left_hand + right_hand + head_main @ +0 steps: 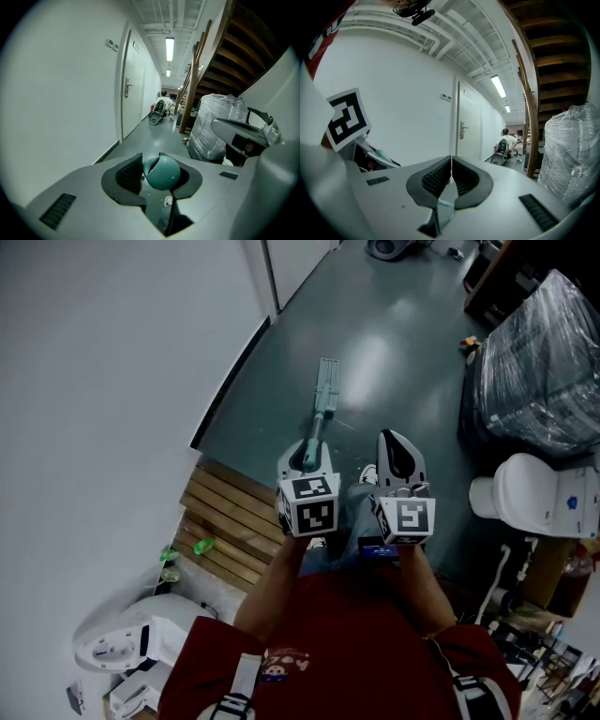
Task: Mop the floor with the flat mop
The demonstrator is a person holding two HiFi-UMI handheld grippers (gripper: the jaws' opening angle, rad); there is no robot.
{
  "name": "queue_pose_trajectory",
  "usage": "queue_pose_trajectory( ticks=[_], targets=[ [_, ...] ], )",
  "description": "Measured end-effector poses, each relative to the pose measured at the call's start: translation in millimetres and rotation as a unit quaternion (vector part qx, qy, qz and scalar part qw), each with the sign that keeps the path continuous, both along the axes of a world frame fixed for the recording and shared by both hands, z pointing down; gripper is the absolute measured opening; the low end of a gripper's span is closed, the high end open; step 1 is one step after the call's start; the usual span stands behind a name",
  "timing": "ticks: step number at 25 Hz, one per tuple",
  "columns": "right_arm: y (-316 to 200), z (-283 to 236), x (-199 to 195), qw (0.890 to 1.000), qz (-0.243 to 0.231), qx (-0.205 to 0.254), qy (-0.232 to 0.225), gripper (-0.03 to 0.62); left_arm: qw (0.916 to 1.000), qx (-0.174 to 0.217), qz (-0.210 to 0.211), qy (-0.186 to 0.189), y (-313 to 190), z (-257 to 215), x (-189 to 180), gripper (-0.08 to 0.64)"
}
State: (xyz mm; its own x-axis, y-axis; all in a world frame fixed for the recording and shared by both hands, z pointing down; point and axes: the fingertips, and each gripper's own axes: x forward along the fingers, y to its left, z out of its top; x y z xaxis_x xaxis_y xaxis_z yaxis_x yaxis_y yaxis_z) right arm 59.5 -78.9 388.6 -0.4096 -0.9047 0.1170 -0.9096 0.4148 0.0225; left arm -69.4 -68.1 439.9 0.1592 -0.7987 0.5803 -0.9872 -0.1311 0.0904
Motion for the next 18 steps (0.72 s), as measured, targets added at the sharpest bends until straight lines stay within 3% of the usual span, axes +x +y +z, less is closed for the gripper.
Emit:
queue_pose_trajectory(
  ticks=[18],
  targets=[
    [12, -25, -19, 1.000, -0.016, 0.025, 0.008, 0.020, 0.9959, 0.090, 0.006, -0.010, 24, -83, -6, 0.124]
  ],
)
